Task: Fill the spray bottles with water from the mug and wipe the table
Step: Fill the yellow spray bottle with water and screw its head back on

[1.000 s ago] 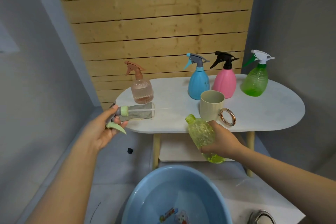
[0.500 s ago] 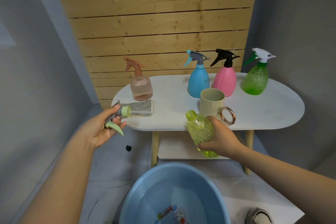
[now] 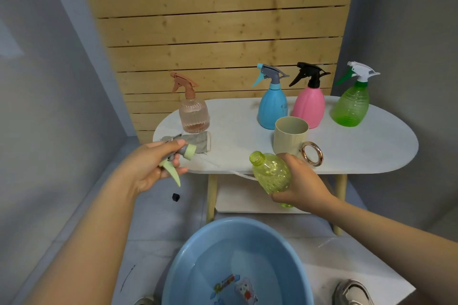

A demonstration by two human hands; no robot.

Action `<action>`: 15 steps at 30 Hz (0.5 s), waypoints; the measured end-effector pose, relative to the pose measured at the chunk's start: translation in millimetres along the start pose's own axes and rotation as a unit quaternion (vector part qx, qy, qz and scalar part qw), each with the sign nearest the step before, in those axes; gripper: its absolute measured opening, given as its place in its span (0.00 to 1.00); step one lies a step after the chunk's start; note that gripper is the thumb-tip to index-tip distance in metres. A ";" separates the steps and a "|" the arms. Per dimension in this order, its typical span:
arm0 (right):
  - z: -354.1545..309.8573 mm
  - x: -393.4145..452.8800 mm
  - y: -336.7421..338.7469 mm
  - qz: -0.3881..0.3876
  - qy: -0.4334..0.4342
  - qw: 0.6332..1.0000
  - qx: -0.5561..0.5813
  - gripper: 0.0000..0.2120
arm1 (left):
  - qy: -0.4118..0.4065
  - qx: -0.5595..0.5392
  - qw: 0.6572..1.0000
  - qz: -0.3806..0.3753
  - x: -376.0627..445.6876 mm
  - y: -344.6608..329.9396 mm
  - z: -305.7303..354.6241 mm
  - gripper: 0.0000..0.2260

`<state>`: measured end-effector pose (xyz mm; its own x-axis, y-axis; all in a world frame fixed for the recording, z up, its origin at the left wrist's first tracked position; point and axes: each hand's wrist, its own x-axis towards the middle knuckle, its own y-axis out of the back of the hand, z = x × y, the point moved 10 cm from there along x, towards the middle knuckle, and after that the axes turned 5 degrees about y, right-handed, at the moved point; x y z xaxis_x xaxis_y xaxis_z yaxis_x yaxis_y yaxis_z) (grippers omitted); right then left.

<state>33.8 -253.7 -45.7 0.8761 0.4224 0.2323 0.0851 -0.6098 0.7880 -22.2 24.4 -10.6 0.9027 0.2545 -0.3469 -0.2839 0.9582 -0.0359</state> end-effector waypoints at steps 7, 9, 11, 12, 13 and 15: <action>5.3 0.0 -7.6 -0.001 -0.030 0.999 0.011 0.36 | -0.052 -0.015 0.998 0.036 -12.9 12.4 32.8 0.06; 8.1 0.1 -7.4 0.002 -0.039 0.999 0.014 0.35 | -0.056 -0.040 0.997 0.043 -14.6 24.3 39.0 0.06; 10.1 0.0 -6.7 0.004 -0.042 0.999 0.011 0.36 | -0.052 -0.067 0.995 0.043 -15.5 32.9 41.3 0.13; 11.2 -0.5 -6.4 0.004 -0.043 0.999 0.009 0.36 | -0.049 -0.075 0.995 0.042 -15.3 35.0 41.1 0.16; 11.4 -0.7 -6.1 0.003 -0.043 0.999 0.009 0.36 | -0.046 -0.080 0.995 0.040 -15.3 35.1 40.8 0.18; 11.6 -0.8 -6.1 0.003 -0.043 0.999 0.008 0.36 | -0.045 -0.083 0.995 0.036 -14.7 32.3 39.9 0.15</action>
<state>38.0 -258.1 -57.3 0.9140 0.3605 0.1858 0.0873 -0.6223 0.7779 -31.7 56.9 30.7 0.9012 0.3395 -0.2695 -0.3915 0.9043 -0.1700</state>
